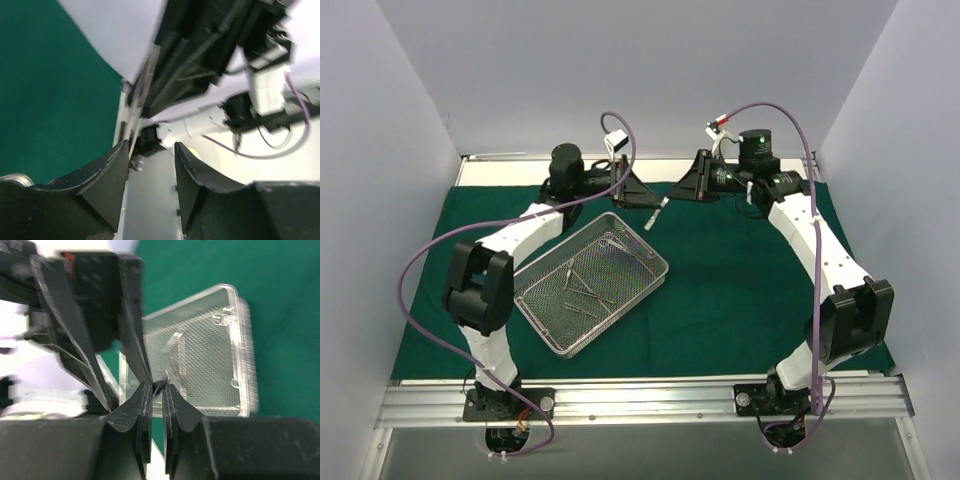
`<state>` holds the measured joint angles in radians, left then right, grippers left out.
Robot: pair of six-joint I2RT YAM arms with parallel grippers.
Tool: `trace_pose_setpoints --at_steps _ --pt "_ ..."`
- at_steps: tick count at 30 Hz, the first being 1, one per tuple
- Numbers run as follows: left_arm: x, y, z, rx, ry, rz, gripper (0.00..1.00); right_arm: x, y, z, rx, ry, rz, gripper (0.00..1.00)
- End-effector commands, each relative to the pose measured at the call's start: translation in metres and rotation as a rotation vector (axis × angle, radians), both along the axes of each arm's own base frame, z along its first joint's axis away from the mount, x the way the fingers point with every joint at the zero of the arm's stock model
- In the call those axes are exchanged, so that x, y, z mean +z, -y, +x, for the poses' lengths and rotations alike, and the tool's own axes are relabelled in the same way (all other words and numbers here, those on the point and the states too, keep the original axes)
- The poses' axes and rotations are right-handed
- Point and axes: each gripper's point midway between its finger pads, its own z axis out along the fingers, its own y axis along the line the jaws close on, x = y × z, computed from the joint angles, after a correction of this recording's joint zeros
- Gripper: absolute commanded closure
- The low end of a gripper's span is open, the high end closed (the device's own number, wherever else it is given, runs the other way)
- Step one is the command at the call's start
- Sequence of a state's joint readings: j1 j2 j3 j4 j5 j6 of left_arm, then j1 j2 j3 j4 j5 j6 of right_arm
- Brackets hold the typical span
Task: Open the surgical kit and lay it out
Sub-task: Place the medical item in the surgical kit.
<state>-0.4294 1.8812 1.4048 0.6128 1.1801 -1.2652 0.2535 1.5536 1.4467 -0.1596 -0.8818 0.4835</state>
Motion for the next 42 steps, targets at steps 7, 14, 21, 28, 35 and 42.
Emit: trace_pose_setpoints --at_steps 7,14,21,28,35,42 --pt "-0.067 -0.117 0.028 0.363 0.064 0.607 0.06 -0.007 0.096 0.056 -0.322 0.253 -0.801 1.00" --pt "-0.075 -0.181 0.021 0.638 0.104 0.889 0.06 -0.062 0.132 0.074 -0.162 0.344 -1.505 1.00" --pt "-0.057 -0.191 0.004 0.718 0.148 0.815 0.06 -0.114 0.177 0.094 0.046 0.282 -1.999 1.00" --pt "-0.048 -0.191 -0.016 0.725 0.168 0.770 0.06 -0.130 0.181 0.126 0.264 0.460 -2.096 1.00" --pt "-0.059 -0.197 -0.027 0.731 0.164 0.809 0.06 -0.174 0.169 0.153 0.631 0.657 -1.925 1.00" --pt "-0.060 -0.204 -0.033 0.734 0.173 0.865 0.06 -0.193 0.191 0.147 0.750 0.570 -1.785 1.00"
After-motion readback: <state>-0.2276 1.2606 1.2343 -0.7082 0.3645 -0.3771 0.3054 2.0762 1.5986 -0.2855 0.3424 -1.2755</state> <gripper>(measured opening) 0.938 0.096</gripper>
